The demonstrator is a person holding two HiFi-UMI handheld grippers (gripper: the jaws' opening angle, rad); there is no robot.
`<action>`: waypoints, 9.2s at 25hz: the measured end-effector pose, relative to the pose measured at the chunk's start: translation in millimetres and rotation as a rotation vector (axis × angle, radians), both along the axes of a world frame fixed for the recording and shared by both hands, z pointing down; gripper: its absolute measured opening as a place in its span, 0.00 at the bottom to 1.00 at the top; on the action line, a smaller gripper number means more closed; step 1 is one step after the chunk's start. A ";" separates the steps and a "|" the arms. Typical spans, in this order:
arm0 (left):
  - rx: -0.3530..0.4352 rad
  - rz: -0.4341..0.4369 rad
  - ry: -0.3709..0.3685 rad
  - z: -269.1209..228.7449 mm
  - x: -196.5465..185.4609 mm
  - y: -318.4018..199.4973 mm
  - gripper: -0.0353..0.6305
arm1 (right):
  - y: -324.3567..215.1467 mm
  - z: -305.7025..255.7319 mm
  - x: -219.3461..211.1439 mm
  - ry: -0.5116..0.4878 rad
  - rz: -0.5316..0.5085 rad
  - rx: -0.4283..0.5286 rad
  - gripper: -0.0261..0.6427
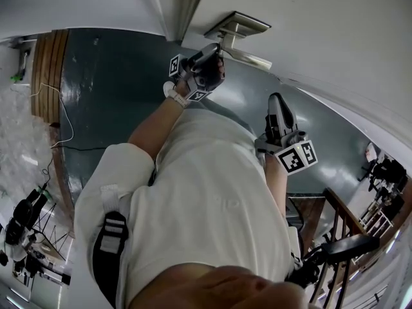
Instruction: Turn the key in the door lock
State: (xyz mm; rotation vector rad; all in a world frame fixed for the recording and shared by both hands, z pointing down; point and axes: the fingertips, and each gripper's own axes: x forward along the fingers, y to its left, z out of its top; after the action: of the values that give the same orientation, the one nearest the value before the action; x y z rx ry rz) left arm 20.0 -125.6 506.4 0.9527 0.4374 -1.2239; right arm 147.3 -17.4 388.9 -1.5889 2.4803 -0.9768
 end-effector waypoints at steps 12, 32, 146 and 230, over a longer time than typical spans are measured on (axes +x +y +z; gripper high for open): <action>0.009 0.015 0.089 -5.5 0.9 2.3 0.10 | -6.3 3.0 -4.3 0.007 -0.015 -0.006 0.11; 0.249 -0.083 -0.974 -13.1 5.9 4.7 0.12 | 1.4 -2.3 -5.8 -0.018 -0.056 0.009 0.11; 0.211 -0.213 -1.549 5.2 26.0 -4.2 0.12 | -10.8 11.1 31.7 -0.133 -0.046 0.003 0.11; 0.034 0.061 -0.234 6.1 6.4 5.3 0.30 | -1.4 15.4 4.3 -0.066 0.058 -0.020 0.11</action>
State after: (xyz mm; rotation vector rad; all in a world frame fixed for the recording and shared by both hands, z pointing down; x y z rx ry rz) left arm 26.4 -120.2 512.5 1.0900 0.3006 -1.0387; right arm 151.6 -18.7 404.4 -1.5976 2.3750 -1.0314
